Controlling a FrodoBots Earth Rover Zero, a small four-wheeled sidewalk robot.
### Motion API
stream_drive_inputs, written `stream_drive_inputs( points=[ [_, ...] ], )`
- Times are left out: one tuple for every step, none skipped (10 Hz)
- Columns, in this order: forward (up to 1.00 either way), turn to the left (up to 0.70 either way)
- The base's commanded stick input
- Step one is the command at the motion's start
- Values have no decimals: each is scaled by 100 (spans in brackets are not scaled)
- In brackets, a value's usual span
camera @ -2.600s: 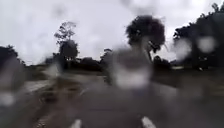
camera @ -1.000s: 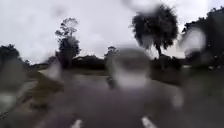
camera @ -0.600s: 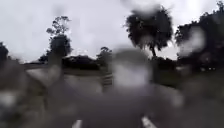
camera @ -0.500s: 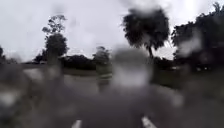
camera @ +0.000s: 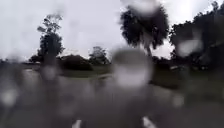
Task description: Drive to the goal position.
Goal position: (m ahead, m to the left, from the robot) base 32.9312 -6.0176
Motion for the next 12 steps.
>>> stream_drive_inputs(
  points=[
    [85, 0],
    [85, 0],
    [85, 0],
    [85, 0],
    [85, 0],
    [85, 0],
    [85, 0],
    [85, 0],
    [85, 0],
    [85, 0],
    [85, 0],
    [85, 0]
  ],
)
